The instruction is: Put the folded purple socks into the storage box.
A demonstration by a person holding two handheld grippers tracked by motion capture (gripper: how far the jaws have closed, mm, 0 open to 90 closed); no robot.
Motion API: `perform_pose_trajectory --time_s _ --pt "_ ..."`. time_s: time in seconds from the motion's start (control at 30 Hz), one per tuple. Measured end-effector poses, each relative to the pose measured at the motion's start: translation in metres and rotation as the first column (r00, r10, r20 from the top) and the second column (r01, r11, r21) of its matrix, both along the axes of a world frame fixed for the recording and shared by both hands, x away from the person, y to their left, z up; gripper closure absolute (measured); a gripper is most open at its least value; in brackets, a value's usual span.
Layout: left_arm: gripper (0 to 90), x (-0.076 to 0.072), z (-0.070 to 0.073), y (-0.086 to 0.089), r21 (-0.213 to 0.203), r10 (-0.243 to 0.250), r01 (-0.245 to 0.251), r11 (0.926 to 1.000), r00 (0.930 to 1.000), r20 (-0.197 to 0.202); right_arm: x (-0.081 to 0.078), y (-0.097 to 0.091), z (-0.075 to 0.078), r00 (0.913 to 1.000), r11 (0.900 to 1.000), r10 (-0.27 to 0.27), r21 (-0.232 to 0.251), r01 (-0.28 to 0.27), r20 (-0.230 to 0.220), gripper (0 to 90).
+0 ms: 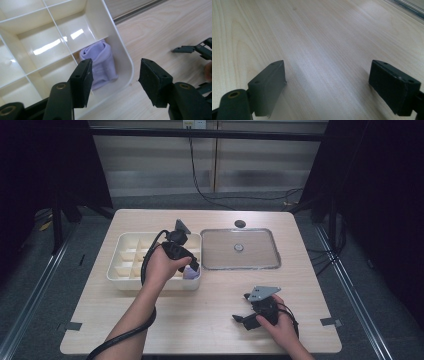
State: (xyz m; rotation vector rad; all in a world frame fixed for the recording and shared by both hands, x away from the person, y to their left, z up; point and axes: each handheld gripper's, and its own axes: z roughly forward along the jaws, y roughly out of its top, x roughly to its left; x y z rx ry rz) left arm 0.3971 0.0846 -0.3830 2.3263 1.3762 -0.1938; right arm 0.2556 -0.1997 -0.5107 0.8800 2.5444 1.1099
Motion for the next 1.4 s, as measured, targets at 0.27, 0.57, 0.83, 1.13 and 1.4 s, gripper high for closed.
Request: perform_pose_trajectory --time_s 0.27,0.57,0.83,1.13,1.4 --pt "41.1 -0.015 0.0 0.011 -0.018 -0.027 0.028 0.9995 0.9995 0.017 0.0 0.0 0.0 1.0 1.0 -0.001 0.0 0.001 -0.003 13.3" --pt "40.5 -0.034 -0.009 0.019 -0.06 -0.048 0.049 0.997 0.9986 0.021 0.0 0.0 0.0 1.0 1.0 -0.001 -0.001 0.001 -0.002 13.3" --pt "40.2 -0.053 -0.013 0.028 -0.108 -0.067 0.07 0.9917 0.9971 0.036 0.0 0.0 0.0 1.0 1.0 -0.001 -0.001 0.001 -0.002 13.3" --pt "39.7 -0.072 -0.021 0.027 -0.148 -0.103 0.109 0.9829 0.9934 0.049 0.0 0.0 0.0 1.0 1.0 0.0 -0.001 0.0 -0.002 13.3" --pt "38.5 -0.077 -0.028 0.027 -0.161 -0.103 0.11 0.9808 0.9935 0.049 0.0 0.0 0.0 1.0 1.0 -0.001 -0.001 0.001 -0.002 13.2"
